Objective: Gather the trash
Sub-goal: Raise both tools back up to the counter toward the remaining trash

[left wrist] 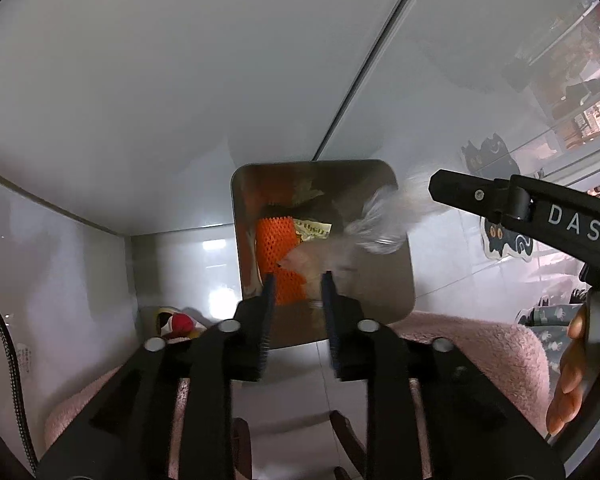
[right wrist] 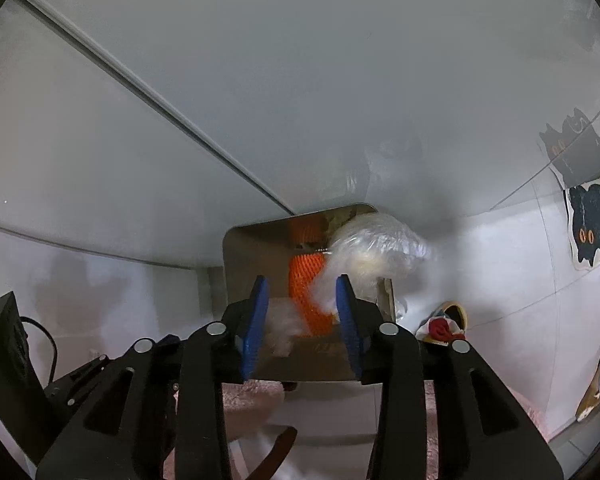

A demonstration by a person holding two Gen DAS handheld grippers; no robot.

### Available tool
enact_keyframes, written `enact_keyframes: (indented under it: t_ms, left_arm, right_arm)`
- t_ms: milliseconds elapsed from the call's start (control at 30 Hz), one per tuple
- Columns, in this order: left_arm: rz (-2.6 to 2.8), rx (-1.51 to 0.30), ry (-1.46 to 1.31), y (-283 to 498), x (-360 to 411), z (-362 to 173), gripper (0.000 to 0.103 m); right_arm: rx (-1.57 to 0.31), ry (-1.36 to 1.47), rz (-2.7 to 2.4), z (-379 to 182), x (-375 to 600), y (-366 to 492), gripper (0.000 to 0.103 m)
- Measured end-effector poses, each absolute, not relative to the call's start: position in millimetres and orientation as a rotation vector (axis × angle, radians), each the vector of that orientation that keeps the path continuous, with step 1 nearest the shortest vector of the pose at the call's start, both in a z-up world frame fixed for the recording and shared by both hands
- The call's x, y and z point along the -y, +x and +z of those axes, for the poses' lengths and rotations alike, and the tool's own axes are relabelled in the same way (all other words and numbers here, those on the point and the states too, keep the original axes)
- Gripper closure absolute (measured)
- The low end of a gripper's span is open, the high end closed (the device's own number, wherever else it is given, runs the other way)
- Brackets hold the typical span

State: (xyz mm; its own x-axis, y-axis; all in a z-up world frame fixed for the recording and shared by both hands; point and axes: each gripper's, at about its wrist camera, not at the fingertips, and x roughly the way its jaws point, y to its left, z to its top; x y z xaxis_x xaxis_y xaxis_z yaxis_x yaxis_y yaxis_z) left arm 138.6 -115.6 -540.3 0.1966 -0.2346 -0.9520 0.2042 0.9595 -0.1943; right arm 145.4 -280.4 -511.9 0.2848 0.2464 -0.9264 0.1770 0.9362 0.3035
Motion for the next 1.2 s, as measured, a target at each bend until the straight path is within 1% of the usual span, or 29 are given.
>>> enact_keyframes:
  t_ms: [33,100,133,167,200,267,300,367,400,433,633,967,1000,1200]
  left_arm:
    - [-0.307,-1.330,-0.027,137,115,-536,0.072]
    - [-0.304,-1.310,-0.028,133,114,-526,0.064]
    - [-0.302,-1.298,-0.031,131,112,-520,0.057]
    - [-0.297,-1.280,-0.033,128,110,-512,0.052]
    - [-0.293,-1.269,-0.032,126,109,-507,0.045]
    - [-0.282,-1.231,-0.029,118,103,-491,0.032]
    - [-0.275,-1.208,-0.025,113,100,-480,0.029]
    - [-0.263,-1.177,-0.017,107,96,-465,0.018]
    - [-0.255,-1.159,-0.012,105,93,-457,0.017]
    - [-0.251,-1.140,-0.011,100,90,-447,0.015]
    - [-0.243,-1.063,-0.027,84,75,-403,0.010]
    - [-0.190,-0.889,-0.028,74,50,-309,0.008]
    - [-0.185,-0.879,-0.028,76,47,-301,0.008]
    - [-0.152,-0.802,-0.041,94,30,-248,0.008]
  right_arm:
    - [-1.284,0.385,0.048,-510,281,145,0.056]
    - [-1.264,0.386,0.046,-500,281,141,0.049]
    - [-1.253,0.384,0.046,-497,282,140,0.045]
    - [-1.239,0.378,0.044,-490,282,137,0.042]
    - [-1.224,0.372,0.042,-483,281,134,0.035]
    - [-1.197,0.357,0.035,-469,280,129,0.027]
    - [-1.183,0.345,0.030,-461,279,126,0.023]
    - [-1.157,0.320,0.024,-444,273,121,0.019]
    - [-1.149,0.310,0.025,-436,271,118,0.012]
    - [-1.141,0.302,0.025,-430,269,116,0.011]
    - [-1.048,0.201,0.049,-376,252,101,0.011]
    - [-0.807,0.158,0.095,-256,251,88,0.011]
    - [-0.788,0.154,0.098,-246,252,90,0.010]
    - [-0.735,0.159,0.092,-207,261,109,0.009]
